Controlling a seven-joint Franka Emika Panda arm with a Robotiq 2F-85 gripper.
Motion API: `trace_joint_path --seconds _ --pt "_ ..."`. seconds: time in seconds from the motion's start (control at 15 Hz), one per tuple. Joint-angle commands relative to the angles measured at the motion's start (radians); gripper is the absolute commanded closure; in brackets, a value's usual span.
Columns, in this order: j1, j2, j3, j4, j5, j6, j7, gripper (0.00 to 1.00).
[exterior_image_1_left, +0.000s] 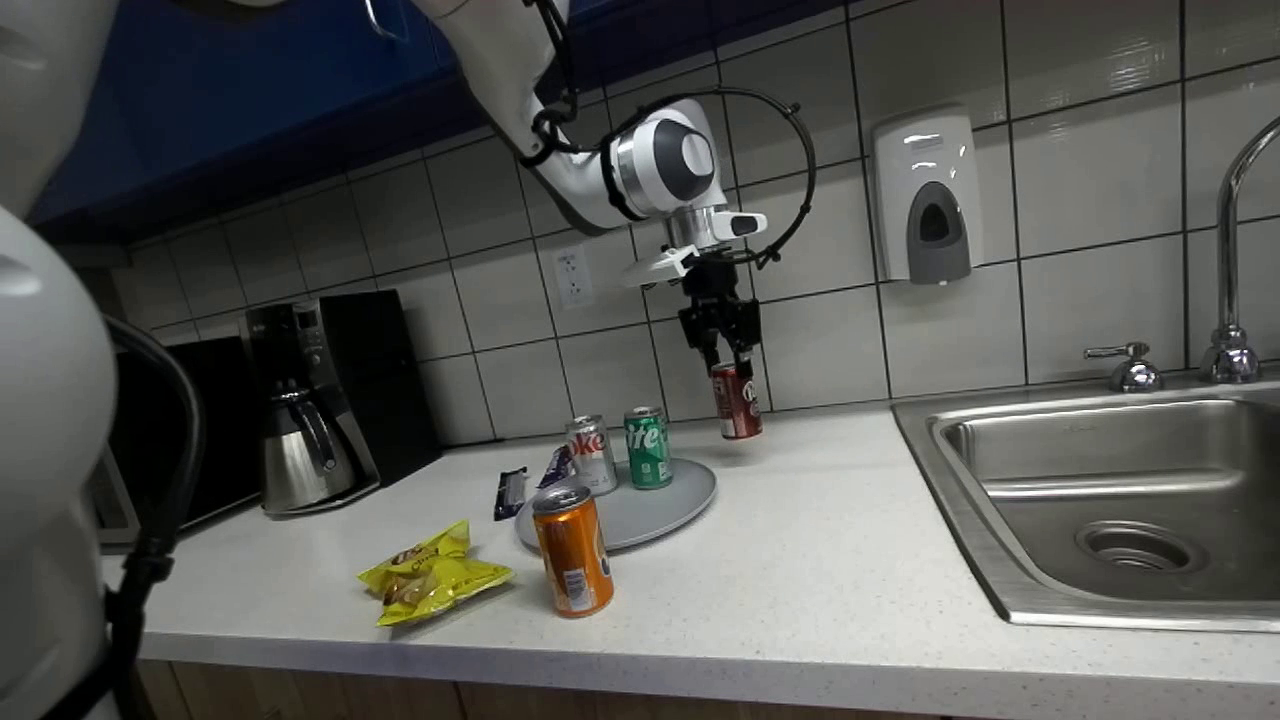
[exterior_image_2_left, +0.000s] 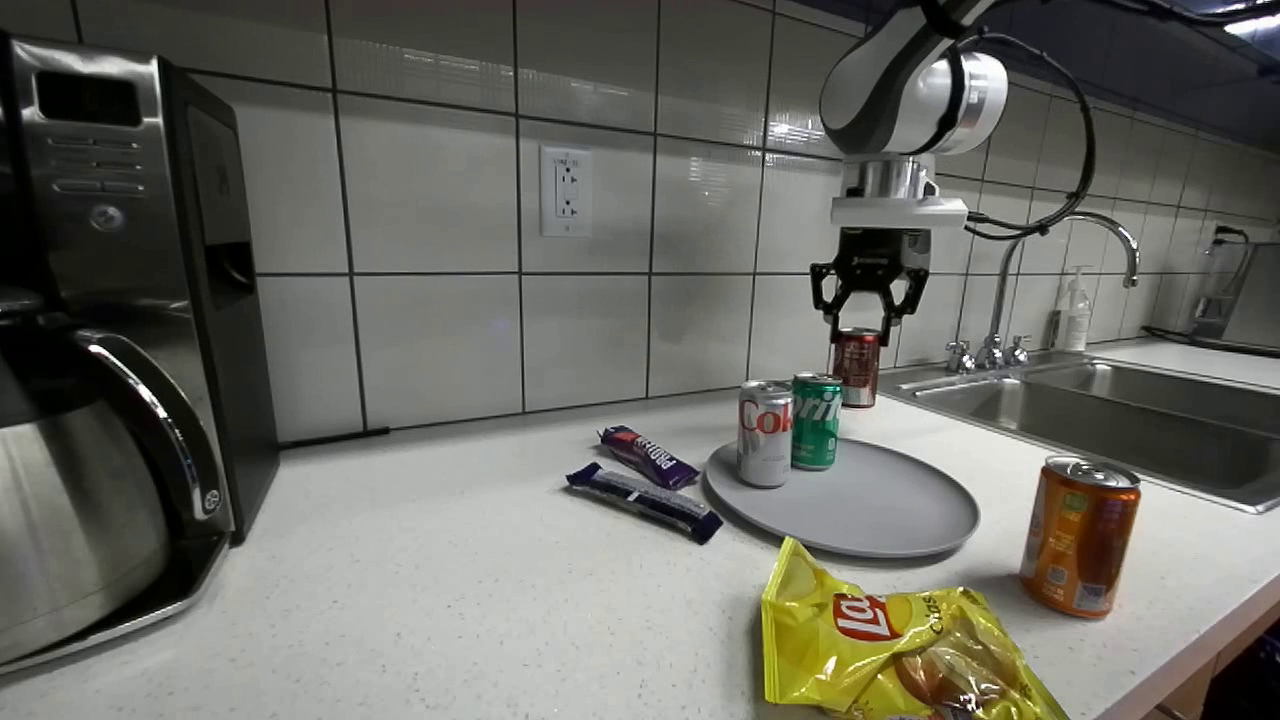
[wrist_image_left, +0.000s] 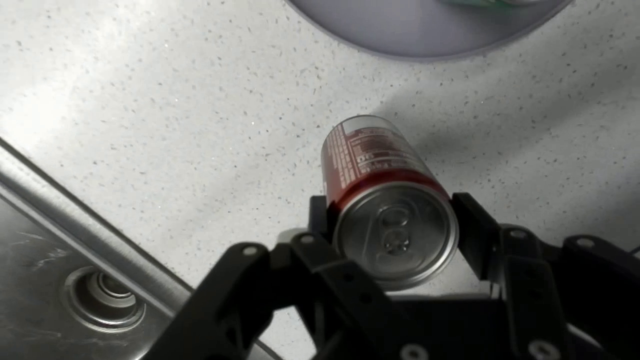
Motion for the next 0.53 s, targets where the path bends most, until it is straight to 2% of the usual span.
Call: trace_joint_path --seconds 0.0,0.47 --pt "0.014 -0.109 -0.006 -0.13 -0.032 0.04 0.002 0.62" --pt "0.026 -0.202 -0.001 -0.262 -0.071 0.076 0.013 0.62"
